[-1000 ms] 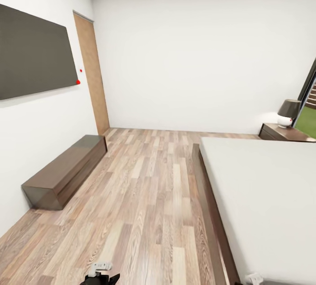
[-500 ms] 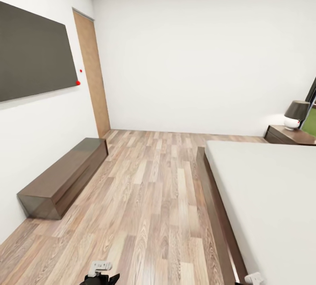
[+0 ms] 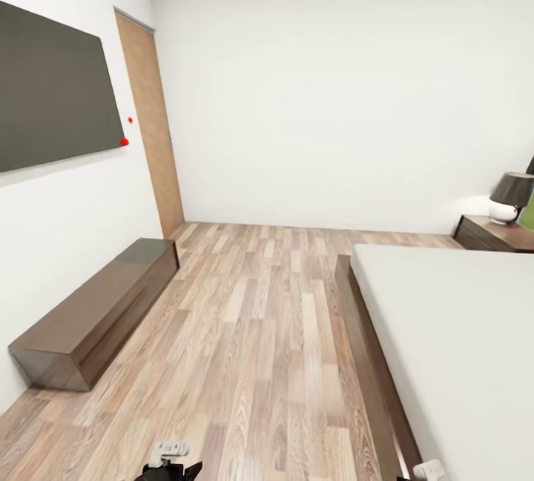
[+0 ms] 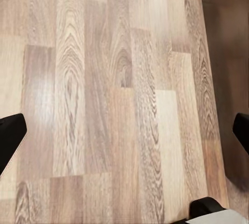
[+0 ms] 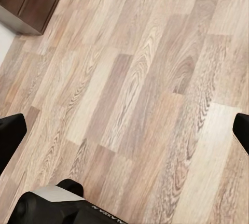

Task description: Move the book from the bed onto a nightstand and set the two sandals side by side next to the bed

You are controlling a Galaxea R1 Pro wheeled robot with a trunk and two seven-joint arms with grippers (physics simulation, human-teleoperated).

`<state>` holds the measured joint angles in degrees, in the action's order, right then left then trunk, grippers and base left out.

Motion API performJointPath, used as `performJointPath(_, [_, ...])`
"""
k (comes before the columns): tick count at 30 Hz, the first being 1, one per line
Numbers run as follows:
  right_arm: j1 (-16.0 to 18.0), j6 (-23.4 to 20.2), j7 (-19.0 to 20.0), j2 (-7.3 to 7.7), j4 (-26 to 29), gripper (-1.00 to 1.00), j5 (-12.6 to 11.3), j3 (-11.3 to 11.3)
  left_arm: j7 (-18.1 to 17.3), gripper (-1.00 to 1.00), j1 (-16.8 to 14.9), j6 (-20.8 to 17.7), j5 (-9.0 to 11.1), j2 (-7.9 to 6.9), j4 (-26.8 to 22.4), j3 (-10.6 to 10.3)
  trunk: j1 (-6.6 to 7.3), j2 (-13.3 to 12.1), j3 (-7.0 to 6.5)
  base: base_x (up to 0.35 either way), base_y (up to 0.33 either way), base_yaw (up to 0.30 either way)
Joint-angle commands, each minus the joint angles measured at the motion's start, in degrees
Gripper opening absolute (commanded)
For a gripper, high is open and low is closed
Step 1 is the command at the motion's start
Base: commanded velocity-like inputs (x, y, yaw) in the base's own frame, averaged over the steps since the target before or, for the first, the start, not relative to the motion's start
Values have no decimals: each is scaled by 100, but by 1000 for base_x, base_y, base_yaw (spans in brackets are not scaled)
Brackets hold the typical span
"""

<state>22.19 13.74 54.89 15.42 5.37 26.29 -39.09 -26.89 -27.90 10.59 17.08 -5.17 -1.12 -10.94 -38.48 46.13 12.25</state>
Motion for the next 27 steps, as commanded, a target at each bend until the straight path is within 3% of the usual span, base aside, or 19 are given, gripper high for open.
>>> performJointPath(1, [5, 32, 13, -1, -1, 100, 61, -41, -16, 100, -5, 22, 50, -1, 8, -49, -4, 5, 8, 327, 0, 0])
performJointPath(27, [5, 32, 8, -4, -1, 100, 61, -37, -17, 100, -5, 22, 59, -1, 14, -49, -4, 5, 8, 328, 36, 0])
